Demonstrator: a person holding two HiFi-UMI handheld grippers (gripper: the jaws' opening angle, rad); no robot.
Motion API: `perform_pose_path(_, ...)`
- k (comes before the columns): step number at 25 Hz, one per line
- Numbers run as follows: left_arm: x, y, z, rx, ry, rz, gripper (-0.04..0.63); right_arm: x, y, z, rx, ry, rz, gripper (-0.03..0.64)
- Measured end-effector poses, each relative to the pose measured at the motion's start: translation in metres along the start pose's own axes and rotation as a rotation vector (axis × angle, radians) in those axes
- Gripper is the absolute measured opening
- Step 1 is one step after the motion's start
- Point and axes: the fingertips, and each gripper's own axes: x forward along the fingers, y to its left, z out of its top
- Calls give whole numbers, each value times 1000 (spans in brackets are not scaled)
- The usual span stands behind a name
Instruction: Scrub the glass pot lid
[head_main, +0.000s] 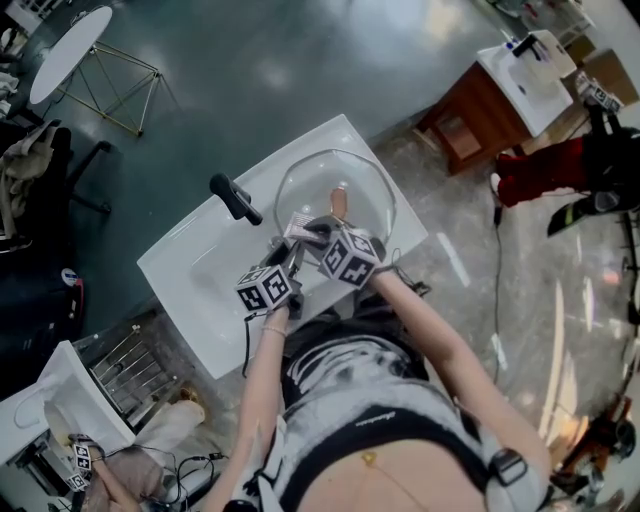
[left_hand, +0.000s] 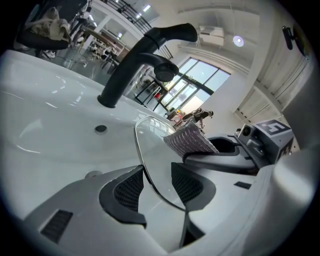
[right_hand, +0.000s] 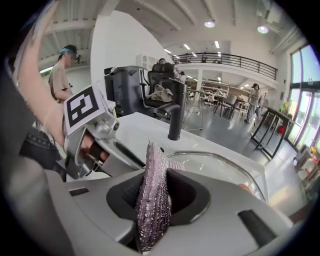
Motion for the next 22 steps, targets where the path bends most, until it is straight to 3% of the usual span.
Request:
perform_pose_path(3,0,1,0,3,3,-5,172,6,-2,7,61,-2,-13,95)
perform_pose_path(13,-2,1,1,23,18,-2,172,-16,17,-13,-107,18,97,97)
perform_pose_path(22,-3,1,2,26,22,-3,172,-48,11,-48,-64,5,118,97)
